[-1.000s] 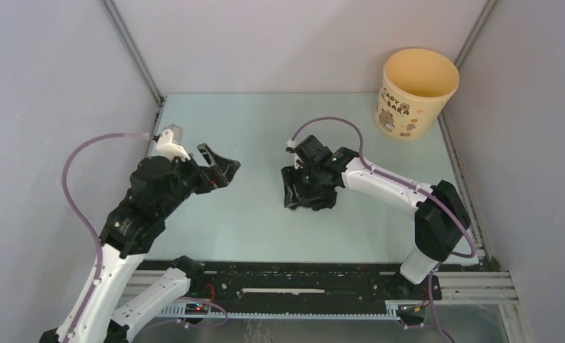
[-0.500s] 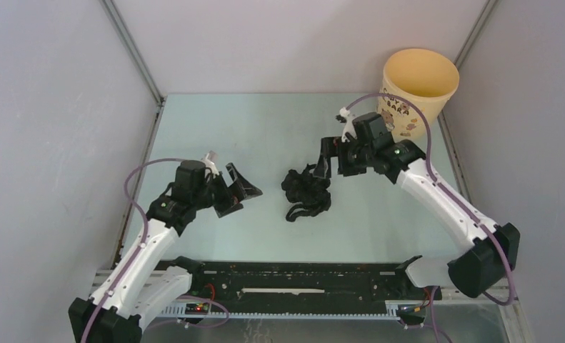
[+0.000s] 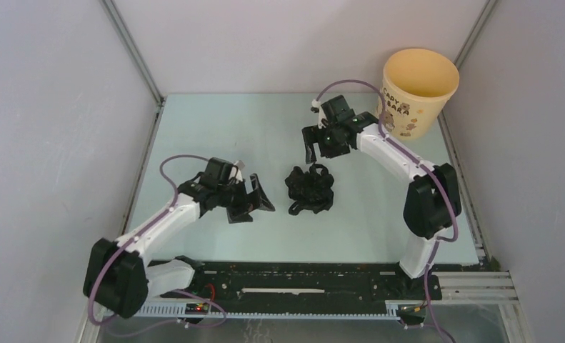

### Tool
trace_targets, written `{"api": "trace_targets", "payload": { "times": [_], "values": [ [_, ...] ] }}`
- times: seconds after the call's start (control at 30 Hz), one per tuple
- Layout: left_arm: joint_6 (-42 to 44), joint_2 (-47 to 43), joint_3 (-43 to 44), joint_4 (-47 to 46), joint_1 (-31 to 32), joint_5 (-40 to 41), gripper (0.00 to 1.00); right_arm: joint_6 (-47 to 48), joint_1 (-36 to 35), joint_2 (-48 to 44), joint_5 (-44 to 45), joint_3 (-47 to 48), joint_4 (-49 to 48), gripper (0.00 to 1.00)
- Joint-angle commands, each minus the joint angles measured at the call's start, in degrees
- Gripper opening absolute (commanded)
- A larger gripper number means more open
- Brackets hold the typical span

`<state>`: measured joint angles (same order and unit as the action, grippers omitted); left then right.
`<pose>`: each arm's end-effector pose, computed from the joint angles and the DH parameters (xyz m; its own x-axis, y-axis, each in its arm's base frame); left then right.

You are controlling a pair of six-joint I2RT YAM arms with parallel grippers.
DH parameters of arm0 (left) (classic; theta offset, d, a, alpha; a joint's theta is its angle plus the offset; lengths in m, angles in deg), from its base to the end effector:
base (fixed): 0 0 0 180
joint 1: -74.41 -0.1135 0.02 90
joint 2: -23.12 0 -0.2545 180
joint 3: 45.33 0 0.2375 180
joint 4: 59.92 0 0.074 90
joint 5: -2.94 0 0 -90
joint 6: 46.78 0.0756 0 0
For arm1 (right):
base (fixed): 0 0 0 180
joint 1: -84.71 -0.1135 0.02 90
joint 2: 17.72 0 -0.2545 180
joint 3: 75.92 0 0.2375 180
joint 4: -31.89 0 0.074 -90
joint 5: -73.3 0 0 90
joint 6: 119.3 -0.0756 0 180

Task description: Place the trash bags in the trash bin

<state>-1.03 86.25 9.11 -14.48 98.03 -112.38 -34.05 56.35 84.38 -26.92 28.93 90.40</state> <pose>0.1915 -0.1190 0.1893 -0.9448 -0.2753 -0.1779 -0.0942 0.7479 -0.6571 0.3404 0.1990 0.2511 -0.7710 -0.3235 -0.5486 -0.4932 0.8483 0.1928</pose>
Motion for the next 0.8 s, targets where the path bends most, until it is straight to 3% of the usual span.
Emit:
{"api": "trace_targets", "payload": {
  "times": [0.0, 0.13, 0.27, 0.33, 0.4, 0.47, 0.63, 0.77],
  "values": [
    [6.4, 8.3, 6.5, 0.0, 1.3, -2.7, 0.98, -15.3, -2.8, 2.6, 9.3, 0.1, 0.2, 0.92],
    [6.4, 17.0, 11.8, -1.9, 2.3, -5.4, 0.98, -17.0, -8.7, 4.8, 22.2, 0.7, -0.4, 0.92],
    [4.1, 20.7, 14.1, -5.4, 5.6, -6.9, 0.98, -16.6, -8.0, 5.1, 24.9, 0.1, 1.6, 0.81],
    [1.4, 21.6, 12.6, -9.0, 6.7, -8.1, 0.98, -15.8, -6.5, 2.4, 21.0, -4.7, -2.4, 0.67],
    [-3.2, 22.5, 9.4, -16.5, 7.3, -10.6, 0.98, -16.1, -5.0, 1.0, 16.2, -7.7, -4.8, 0.37],
    [-8.4, 23.2, 6.0, -23.8, 7.9, -11.8, 0.98, -16.9, -4.8, 0.3, 13.6, -9.3, -5.6, 0.18],
    [-15.2, 25.2, 3.8, -30.5, 12.4, -9.4, 0.98, -23.8, -6.9, -5.6, 13.4, -12.3, -4.6, 0.00],
    [-20.5, 27.6, 1.8, -39.1, 14.4, -8.4, 0.96, -30.4, -6.8, -13.1, 11.8, -18.0, -6.3, 0.00]
  ]
}}
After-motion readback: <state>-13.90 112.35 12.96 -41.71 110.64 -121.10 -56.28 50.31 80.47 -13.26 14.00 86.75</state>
